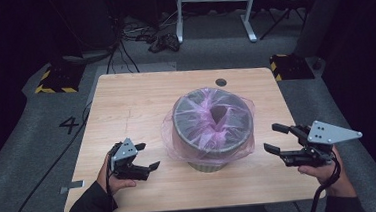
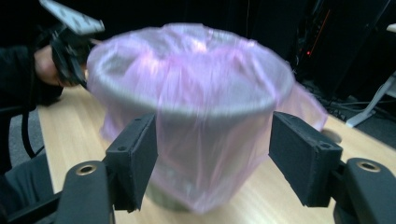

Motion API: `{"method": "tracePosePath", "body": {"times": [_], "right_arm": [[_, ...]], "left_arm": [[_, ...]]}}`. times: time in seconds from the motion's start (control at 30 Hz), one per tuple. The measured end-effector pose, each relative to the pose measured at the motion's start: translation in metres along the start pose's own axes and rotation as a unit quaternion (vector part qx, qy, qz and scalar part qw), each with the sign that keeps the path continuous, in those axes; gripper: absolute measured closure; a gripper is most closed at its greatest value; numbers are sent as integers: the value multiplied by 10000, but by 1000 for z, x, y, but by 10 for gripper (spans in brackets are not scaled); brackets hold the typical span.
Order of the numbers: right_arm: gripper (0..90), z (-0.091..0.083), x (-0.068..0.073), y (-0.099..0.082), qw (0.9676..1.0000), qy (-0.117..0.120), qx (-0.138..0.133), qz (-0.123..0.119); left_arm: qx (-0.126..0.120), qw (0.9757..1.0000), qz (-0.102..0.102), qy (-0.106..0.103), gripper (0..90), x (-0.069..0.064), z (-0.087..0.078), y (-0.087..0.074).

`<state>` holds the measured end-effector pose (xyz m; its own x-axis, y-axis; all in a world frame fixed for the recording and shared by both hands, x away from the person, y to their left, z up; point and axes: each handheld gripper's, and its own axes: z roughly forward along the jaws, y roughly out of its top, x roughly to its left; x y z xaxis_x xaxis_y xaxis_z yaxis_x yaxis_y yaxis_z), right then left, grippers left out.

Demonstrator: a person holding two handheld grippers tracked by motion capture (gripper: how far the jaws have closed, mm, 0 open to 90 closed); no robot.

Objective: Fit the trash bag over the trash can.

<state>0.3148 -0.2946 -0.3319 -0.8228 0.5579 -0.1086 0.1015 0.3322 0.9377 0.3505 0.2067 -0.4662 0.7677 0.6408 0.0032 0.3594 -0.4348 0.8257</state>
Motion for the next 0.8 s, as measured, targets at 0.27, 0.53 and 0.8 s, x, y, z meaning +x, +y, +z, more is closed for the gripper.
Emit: {"method": "tracePosePath", "body": {"times": [0.27,0.53,0.8], "right_arm": [[316,39,-2,43,9990,69,327,-289],[323,94,-10,74,9939,61,1004,-443],[322,134,-16,75,9837,278,1736,-374]], "left_arm": [[456,9987,-200,134,182,16,22,-13],[688,9976,-55,36,177,19,31,-20],[872,9962,-12,29,171,19,35,-21]]}}
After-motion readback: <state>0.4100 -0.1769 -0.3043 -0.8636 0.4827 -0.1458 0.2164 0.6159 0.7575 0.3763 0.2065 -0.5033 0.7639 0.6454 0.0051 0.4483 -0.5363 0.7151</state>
